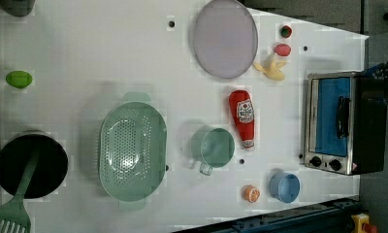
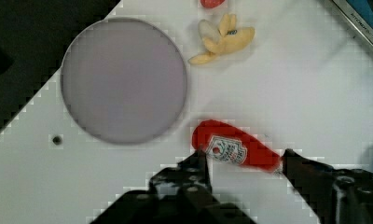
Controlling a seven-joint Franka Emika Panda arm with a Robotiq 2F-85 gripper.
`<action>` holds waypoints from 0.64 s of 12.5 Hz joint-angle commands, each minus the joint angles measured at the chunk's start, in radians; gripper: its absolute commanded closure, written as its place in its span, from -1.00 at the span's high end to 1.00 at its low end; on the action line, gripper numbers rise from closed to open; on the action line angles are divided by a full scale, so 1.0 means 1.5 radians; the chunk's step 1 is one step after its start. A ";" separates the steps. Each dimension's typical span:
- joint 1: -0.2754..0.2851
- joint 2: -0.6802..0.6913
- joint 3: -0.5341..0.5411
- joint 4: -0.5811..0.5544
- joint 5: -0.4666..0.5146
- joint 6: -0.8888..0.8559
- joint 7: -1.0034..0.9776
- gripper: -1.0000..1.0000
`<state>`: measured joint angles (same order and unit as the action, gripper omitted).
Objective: Pick Ketchup from the table and place it in strainer.
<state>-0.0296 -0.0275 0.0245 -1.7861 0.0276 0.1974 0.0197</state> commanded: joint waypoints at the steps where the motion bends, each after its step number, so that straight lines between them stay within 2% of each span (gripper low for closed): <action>1: -0.066 -0.204 0.057 -0.100 0.023 -0.136 0.004 0.59; 3: -0.066 -0.197 0.058 -0.105 0.023 -0.128 0.004 1.00; 8: -0.065 -0.139 0.065 -0.142 0.023 -0.103 -0.024 1.00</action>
<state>-0.1233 -0.3301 0.1174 -1.9502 0.0533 0.0288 0.0105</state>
